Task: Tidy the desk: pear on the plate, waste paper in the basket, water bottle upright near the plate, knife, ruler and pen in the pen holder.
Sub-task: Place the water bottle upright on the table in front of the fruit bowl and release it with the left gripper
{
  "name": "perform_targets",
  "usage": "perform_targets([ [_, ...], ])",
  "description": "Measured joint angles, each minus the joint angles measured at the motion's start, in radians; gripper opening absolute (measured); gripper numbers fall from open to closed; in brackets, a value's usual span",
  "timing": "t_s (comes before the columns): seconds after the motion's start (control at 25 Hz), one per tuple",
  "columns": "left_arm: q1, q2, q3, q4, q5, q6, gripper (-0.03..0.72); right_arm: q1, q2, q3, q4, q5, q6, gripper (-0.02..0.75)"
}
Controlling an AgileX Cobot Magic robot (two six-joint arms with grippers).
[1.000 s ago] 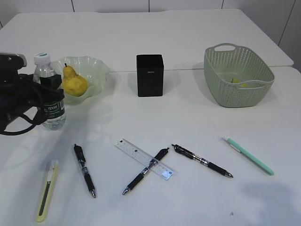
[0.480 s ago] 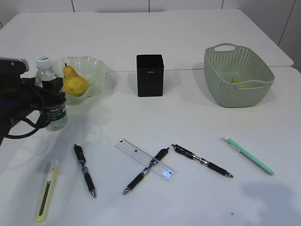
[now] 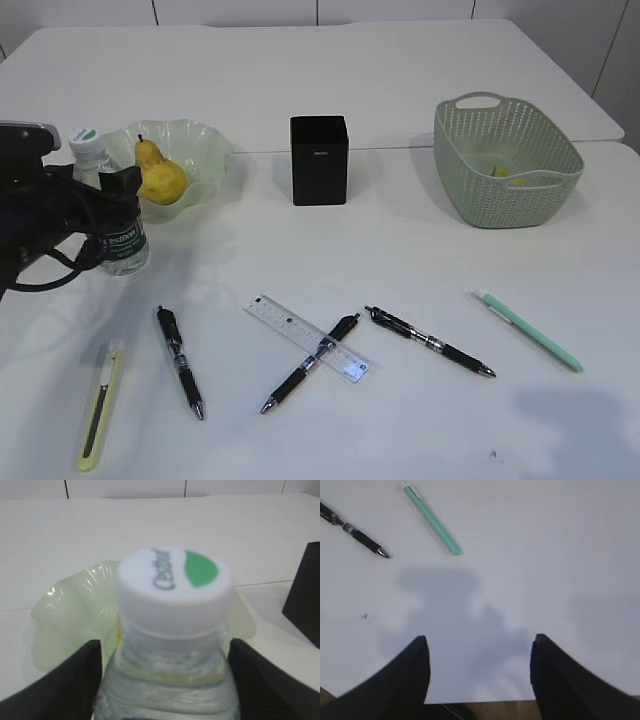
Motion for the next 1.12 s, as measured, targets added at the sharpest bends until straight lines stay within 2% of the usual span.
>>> perform_targets([
  [0.68, 0.000, -0.207, 0.002, 0.000, 0.188, -0.001, 0.562, 0.000, 0.000, 0.000, 0.000, 0.000, 0.000, 0.496],
  [1.12, 0.000, -0.417, 0.005, 0.000, 0.342, 0.038, 0.562, 0.000, 0.000, 0.000, 0.007, 0.000, 0.000, 0.496],
])
